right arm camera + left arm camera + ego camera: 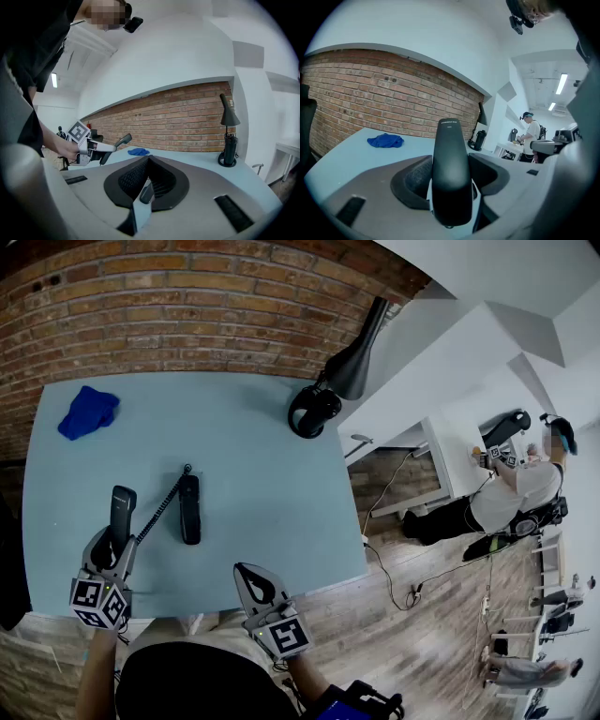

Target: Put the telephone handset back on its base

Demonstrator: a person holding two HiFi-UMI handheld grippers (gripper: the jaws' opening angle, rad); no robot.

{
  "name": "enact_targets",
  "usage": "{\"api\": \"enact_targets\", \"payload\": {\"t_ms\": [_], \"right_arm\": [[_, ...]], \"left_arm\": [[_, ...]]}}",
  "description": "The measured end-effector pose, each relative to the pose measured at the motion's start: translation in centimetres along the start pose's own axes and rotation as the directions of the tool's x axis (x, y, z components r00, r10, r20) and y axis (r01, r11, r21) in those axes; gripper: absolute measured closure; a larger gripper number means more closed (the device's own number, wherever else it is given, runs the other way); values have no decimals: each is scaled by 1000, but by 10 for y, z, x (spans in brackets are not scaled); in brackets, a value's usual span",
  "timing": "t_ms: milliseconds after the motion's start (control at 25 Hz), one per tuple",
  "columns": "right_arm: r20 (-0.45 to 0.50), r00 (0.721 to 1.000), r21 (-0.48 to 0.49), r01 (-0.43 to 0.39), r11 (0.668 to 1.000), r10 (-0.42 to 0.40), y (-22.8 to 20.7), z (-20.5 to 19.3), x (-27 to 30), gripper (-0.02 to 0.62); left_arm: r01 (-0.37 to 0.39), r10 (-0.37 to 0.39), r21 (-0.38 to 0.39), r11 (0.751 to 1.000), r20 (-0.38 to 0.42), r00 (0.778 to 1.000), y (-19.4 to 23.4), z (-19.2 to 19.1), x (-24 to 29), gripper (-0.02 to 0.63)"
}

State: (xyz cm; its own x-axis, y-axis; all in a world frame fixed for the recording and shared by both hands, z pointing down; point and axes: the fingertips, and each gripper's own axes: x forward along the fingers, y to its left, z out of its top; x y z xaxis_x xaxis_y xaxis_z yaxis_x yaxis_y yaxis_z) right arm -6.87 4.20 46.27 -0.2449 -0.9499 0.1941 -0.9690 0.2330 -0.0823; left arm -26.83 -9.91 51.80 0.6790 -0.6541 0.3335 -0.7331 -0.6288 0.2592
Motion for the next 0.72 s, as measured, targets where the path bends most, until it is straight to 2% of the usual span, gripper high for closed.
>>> {"api": "enact_targets", "payload": {"t_ms": [200,520,720], "right_arm": [[32,999,82,-27,996,25,1,0,-5,583],[19,1000,51,-24,998,23,1,1,-4,583],[11,999,49,-36,998,36,-1,-1,-7,583]], "left_arm": [[3,-3,4,1000,-3,1000,-1,1,-2,333],[7,-7,-8,1000,-12,1000,-5,-1,-1,333],[7,-7,-59,998,-6,1000,-8,-5,4,333]]}}
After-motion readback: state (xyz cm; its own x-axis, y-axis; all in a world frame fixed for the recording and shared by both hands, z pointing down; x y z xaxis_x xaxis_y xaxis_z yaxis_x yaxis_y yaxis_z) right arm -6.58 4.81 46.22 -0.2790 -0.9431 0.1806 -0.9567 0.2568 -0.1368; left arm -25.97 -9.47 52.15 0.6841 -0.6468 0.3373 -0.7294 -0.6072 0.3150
